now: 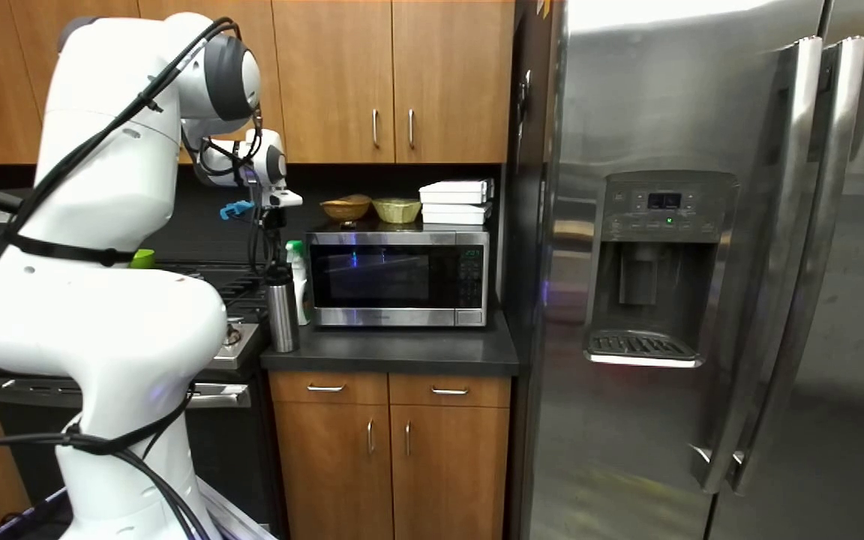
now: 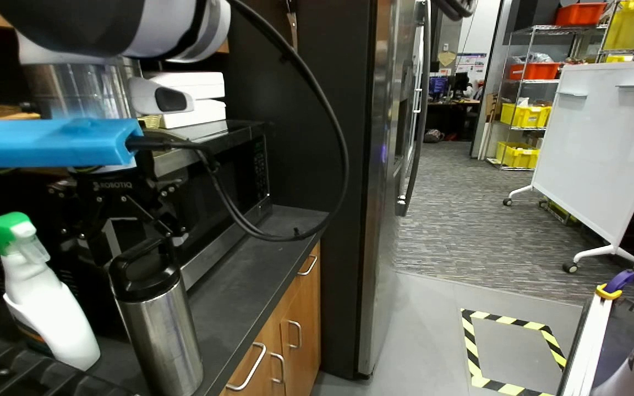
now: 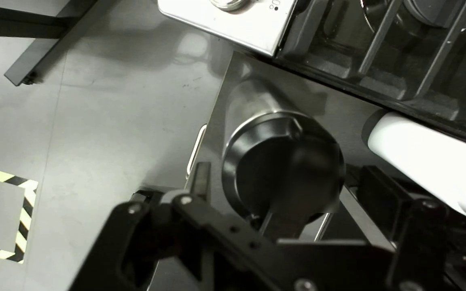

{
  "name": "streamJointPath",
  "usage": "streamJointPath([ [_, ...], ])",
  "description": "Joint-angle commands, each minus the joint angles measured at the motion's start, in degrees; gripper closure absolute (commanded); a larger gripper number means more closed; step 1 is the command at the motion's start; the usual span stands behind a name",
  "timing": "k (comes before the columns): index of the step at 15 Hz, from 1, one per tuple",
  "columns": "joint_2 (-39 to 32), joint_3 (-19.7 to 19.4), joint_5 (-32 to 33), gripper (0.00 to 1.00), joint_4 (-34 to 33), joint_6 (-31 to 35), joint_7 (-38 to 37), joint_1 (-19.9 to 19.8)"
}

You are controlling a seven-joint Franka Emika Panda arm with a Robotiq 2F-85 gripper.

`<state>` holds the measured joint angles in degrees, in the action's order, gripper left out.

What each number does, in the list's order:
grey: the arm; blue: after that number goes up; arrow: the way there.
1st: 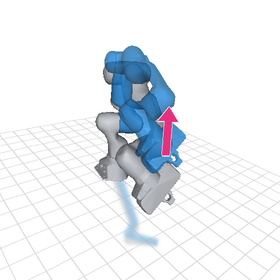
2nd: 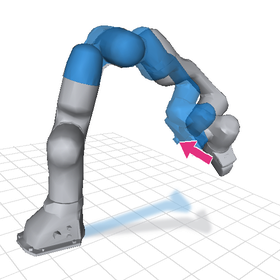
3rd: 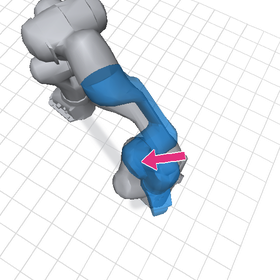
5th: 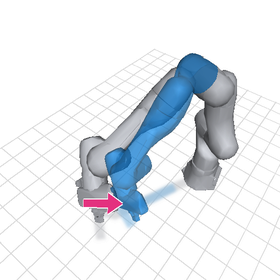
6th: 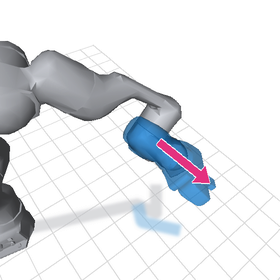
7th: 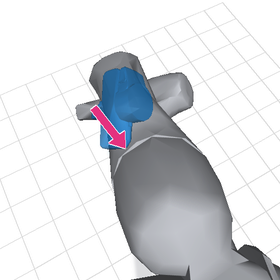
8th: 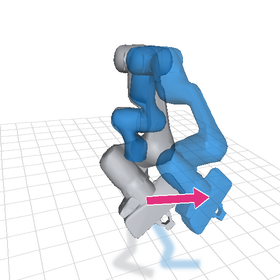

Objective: Remove the black lid from the silver bottle

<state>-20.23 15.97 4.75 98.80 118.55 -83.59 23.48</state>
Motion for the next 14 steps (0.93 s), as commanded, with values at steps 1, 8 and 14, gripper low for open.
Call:
streamJointPath([
  [1,0.17,-1.17,-0.95,0.39,-0.50,0.46,-0.95,1.02],
  [8,0.47,-1.30,-0.84,0.93,-0.29,0.76,-0.57,0.91],
  [14,1.12,-1.10,-0.30,0.94,-0.25,-0.71,2.36,0.69],
])
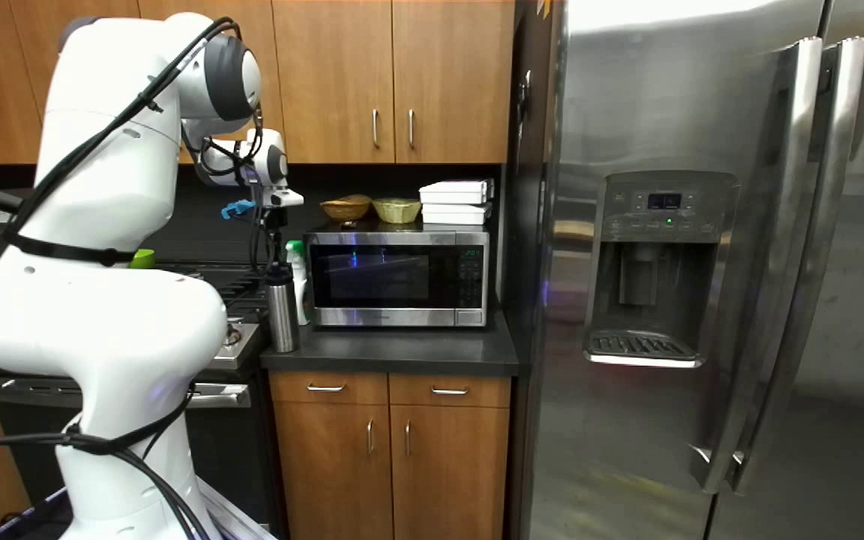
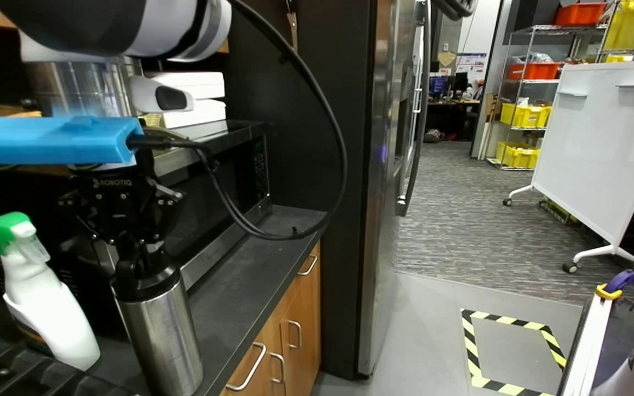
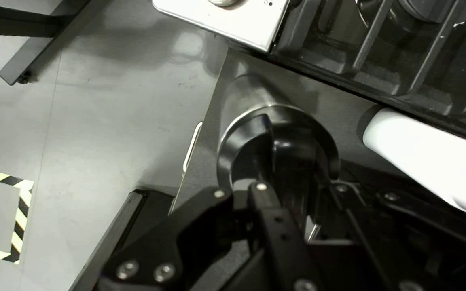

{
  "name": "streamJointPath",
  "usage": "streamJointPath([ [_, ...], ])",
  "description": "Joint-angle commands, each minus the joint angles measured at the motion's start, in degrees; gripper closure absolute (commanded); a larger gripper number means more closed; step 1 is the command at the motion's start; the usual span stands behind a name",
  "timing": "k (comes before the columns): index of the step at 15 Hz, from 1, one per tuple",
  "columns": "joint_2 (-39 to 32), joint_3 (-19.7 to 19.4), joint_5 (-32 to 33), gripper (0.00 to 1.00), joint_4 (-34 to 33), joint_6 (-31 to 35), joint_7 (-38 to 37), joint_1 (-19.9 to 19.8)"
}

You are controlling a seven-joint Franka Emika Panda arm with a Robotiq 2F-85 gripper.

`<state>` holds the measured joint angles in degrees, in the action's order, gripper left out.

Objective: Remove the black lid from the silver bottle

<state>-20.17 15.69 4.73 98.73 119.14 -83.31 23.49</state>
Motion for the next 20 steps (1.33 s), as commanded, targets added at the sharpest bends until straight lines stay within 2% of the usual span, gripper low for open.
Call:
streamJointPath([
  [1,1.19,-0.78,-0.20,0.94,-0.17,-1.70,3.03,0.65],
  [4,1.58,-0.65,0.26,0.94,-0.07,-3.12,7.13,0.58],
  [9,1.90,-0.48,0.83,0.94,-0.19,-6.05,18.37,0.26],
  [12,0.41,-0.09,1.15,0.94,-0.95,-5.19,26.78,0.37],
  [20,-5.13,-1.07,4.38,0.94,-6.68,-3.19,33.88,3.36],
])
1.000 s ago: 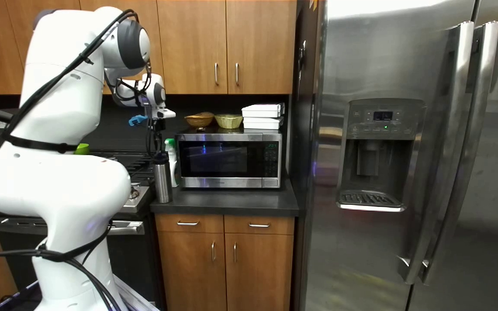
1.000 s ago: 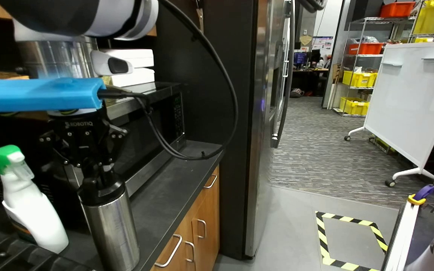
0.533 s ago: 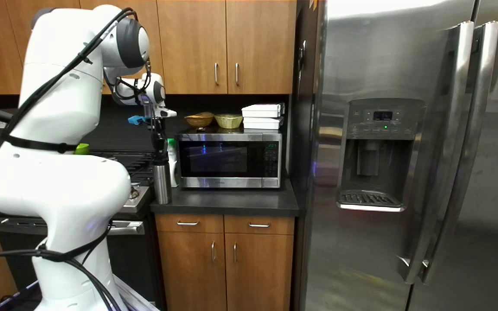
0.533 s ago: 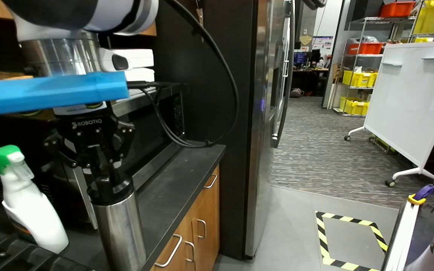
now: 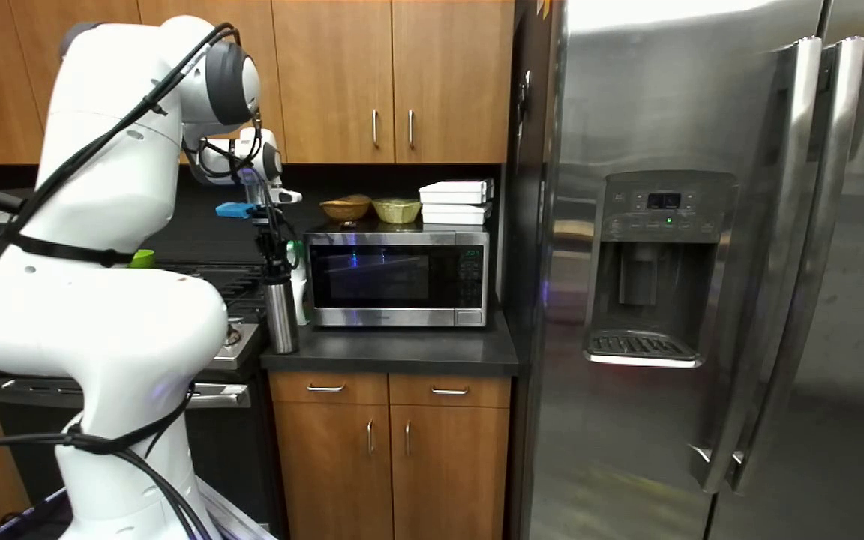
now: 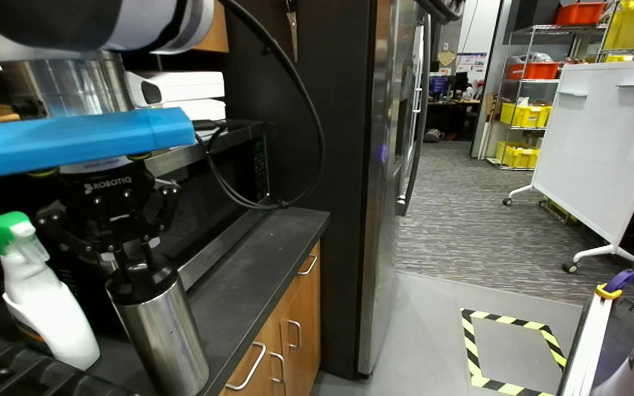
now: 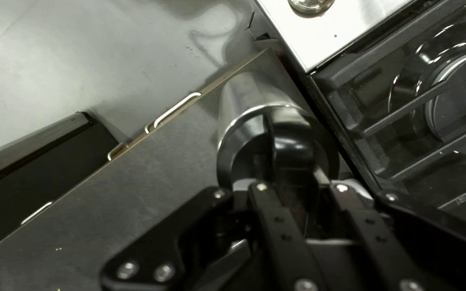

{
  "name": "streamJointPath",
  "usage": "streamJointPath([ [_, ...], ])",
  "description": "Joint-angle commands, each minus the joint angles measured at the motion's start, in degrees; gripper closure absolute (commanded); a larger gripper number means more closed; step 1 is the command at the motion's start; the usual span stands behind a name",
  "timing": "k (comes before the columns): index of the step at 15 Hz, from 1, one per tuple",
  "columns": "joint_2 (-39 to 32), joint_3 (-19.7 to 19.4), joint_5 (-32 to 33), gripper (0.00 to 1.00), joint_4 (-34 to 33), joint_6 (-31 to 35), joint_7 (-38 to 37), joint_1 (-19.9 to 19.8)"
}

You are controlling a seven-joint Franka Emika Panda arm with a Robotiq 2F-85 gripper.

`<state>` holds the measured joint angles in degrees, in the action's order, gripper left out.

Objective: Remove the black lid from the silver bottle

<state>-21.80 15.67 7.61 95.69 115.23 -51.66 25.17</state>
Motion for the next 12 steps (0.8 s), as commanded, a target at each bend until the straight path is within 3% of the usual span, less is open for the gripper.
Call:
streamJointPath([
  [1,-4.06,-1.13,1.35,0.94,-4.49,0.80,3.08,1.79],
  [12,-5.42,-2.60,0.30,0.94,-7.70,-0.83,16.95,1.28],
])
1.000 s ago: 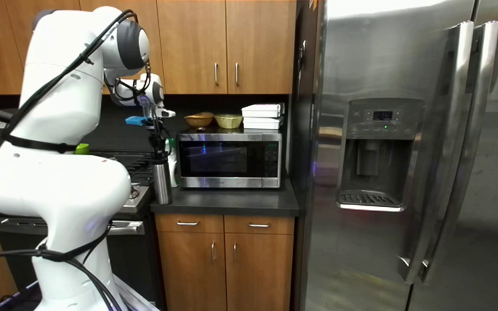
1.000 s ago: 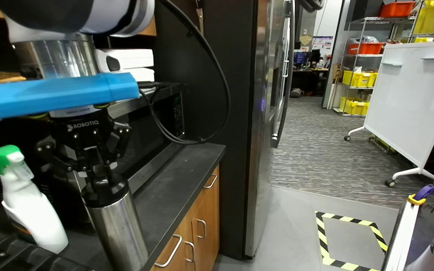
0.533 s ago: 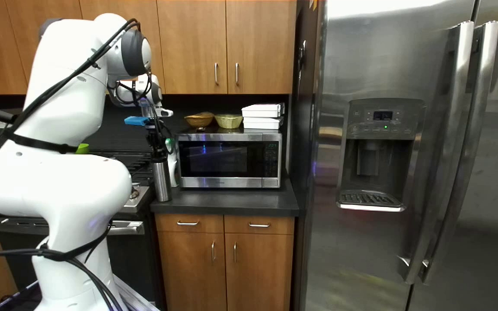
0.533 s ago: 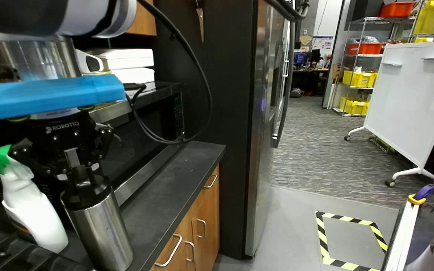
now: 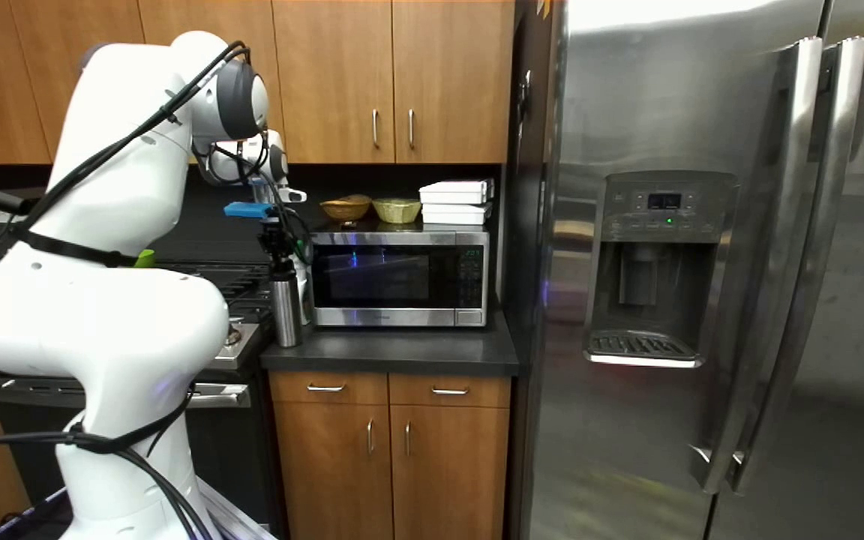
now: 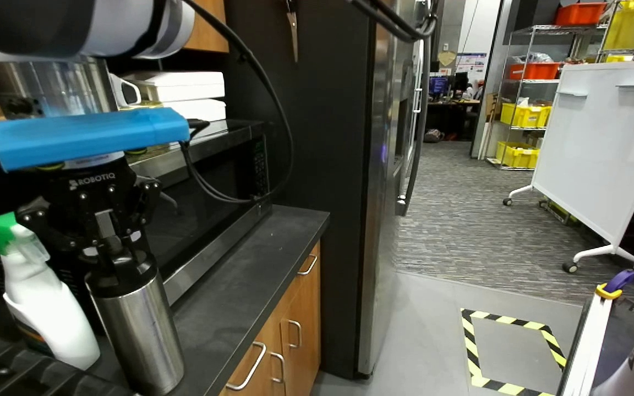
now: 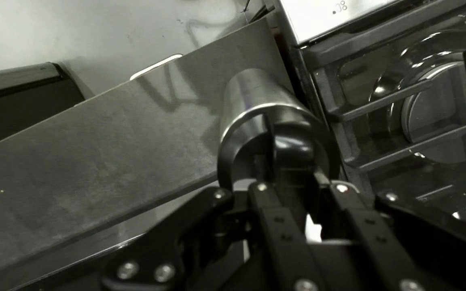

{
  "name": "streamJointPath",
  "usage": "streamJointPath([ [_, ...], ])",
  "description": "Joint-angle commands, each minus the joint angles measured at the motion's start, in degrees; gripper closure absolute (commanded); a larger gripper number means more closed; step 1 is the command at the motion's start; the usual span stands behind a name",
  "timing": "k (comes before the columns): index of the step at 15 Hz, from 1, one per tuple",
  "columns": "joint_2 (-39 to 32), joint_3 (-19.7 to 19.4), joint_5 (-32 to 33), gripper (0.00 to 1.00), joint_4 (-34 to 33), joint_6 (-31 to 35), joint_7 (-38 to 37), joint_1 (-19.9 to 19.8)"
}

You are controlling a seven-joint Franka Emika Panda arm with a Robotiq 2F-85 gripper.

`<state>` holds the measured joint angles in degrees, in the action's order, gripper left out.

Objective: Remove the black lid from the silver bottle

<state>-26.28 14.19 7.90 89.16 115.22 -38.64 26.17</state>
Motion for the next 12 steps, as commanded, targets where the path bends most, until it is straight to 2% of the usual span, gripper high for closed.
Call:
streamJointPath([
  [1,-0.77,-1.26,0.00,0.94,-0.90,-0.89,5.34,0.21],
  [12,0.02,-0.26,-1.27,0.94,-0.21,-3.34,25.02,-1.26],
])
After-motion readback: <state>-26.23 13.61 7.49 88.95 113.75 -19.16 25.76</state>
